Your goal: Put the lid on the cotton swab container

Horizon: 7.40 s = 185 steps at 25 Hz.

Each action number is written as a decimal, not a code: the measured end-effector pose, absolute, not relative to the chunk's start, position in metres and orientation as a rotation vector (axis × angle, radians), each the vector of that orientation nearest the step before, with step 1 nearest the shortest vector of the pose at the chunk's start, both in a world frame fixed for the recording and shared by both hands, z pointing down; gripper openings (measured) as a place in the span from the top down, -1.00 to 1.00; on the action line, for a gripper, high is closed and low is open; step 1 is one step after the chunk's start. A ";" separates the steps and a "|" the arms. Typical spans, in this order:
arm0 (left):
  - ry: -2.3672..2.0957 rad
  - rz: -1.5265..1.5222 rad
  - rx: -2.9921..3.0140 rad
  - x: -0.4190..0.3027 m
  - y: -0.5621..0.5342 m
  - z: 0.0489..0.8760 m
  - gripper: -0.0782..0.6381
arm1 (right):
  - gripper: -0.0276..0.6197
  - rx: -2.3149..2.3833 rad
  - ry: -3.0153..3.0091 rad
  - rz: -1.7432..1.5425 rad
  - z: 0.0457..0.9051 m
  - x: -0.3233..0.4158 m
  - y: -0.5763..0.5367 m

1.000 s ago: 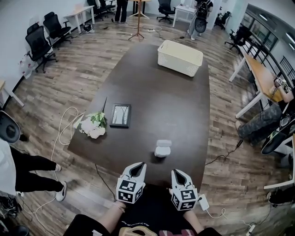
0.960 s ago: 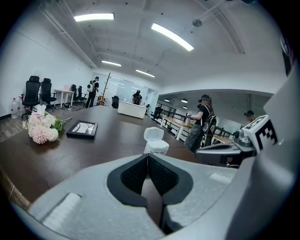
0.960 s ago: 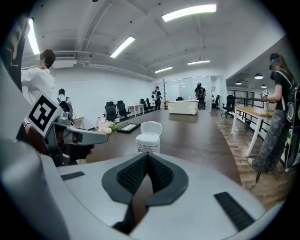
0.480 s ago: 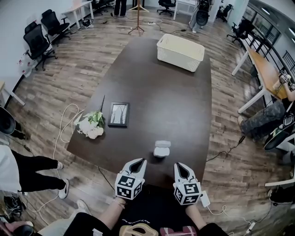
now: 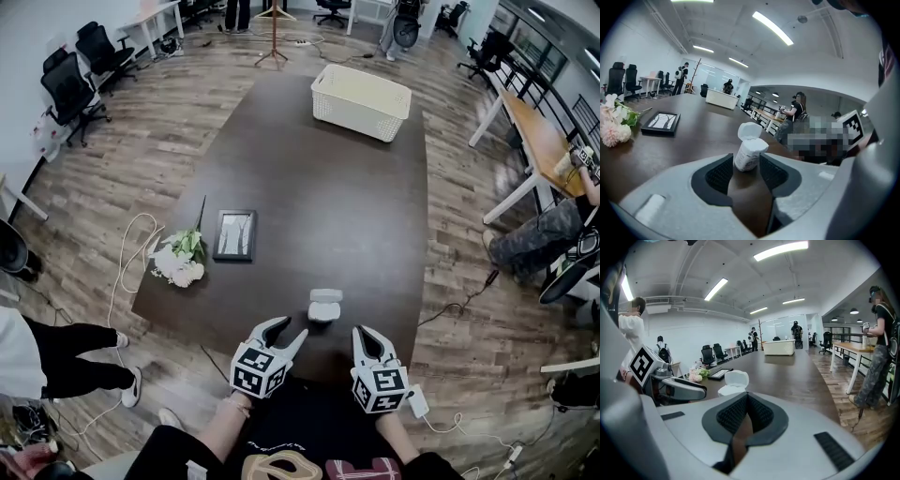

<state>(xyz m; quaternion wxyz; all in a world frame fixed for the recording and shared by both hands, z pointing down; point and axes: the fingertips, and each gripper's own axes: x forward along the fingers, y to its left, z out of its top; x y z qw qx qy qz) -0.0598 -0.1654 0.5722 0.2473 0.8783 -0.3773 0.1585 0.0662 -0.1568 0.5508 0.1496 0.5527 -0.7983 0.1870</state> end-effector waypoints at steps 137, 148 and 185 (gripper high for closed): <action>-1.009 0.383 2.528 -0.022 -0.205 0.538 0.76 | 0.90 1.129 -2.416 0.774 0.565 0.019 -0.211; -1.053 0.469 2.473 -0.012 -0.202 0.557 0.76 | 0.90 1.180 -2.416 0.788 0.565 0.021 -0.209; -1.088 0.427 2.424 -0.009 -0.216 0.559 0.77 | 0.90 1.361 -2.294 0.713 0.566 0.021 -0.212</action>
